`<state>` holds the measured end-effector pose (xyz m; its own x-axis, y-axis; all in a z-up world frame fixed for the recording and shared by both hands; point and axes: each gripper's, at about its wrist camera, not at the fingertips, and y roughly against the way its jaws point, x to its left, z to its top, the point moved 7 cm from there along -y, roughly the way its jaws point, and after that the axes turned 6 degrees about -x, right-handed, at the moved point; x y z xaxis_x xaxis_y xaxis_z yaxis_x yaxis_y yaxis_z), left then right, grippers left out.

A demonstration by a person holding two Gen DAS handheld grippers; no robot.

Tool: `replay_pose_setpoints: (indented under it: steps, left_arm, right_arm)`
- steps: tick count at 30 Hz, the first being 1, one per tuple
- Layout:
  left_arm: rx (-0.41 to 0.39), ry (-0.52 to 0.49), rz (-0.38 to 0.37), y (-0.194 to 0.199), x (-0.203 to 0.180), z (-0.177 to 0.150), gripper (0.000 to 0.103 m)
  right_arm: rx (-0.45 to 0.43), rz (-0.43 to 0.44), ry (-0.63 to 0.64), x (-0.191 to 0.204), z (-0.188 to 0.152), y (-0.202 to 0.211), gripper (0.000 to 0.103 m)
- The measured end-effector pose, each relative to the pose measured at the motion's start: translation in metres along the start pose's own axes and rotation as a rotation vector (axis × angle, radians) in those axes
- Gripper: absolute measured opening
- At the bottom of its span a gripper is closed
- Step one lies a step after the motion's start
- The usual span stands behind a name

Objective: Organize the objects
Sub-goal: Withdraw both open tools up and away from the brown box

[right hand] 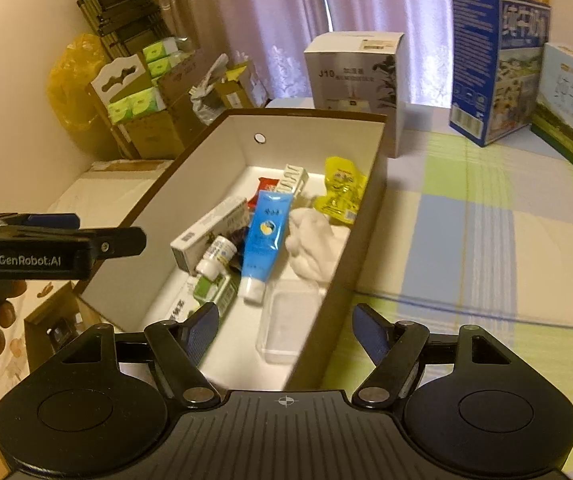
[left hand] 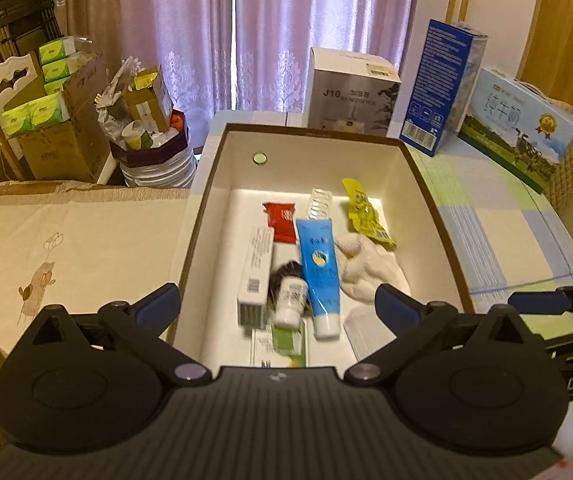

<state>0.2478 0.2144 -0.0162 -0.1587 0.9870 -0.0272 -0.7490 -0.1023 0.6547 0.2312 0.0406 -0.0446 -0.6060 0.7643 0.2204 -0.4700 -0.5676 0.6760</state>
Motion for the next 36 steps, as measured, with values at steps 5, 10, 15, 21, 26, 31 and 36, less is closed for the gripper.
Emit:
replay_pose_setpoints:
  steps: [5,10,15,21,26,31,36]
  left_arm:
    - [0.000,-0.002,0.018,0.022,-0.012,-0.013,0.102]
    - [0.012,0.007,0.025,0.040,-0.030,-0.028,0.102]
    - [0.013,-0.001,0.033,0.057,-0.051,-0.042,0.102]
    - [0.022,0.019,0.011,0.076,-0.080,-0.064,0.102]
    - [0.035,0.027,0.008,0.091,-0.105,-0.084,0.102]
    - [0.039,0.021,0.005,0.108,-0.129,-0.101,0.102]
    - [0.050,0.022,0.005,0.123,-0.150,-0.116,0.102]
  right_arm:
    - [-0.019,0.000,-0.004,-0.004,-0.009,0.022,0.071]
    - [-0.020,0.003,-0.008,-0.012,-0.021,0.044,0.071]
    - [-0.013,0.008,-0.012,-0.024,-0.037,0.067,0.071]
    - [-0.008,-0.003,-0.012,-0.043,-0.059,0.097,0.071]
    - [-0.008,-0.011,-0.018,-0.060,-0.077,0.122,0.071]
    - [-0.003,-0.011,-0.021,-0.072,-0.094,0.144,0.071]
    - [0.002,-0.004,-0.021,-0.082,-0.111,0.165,0.071]
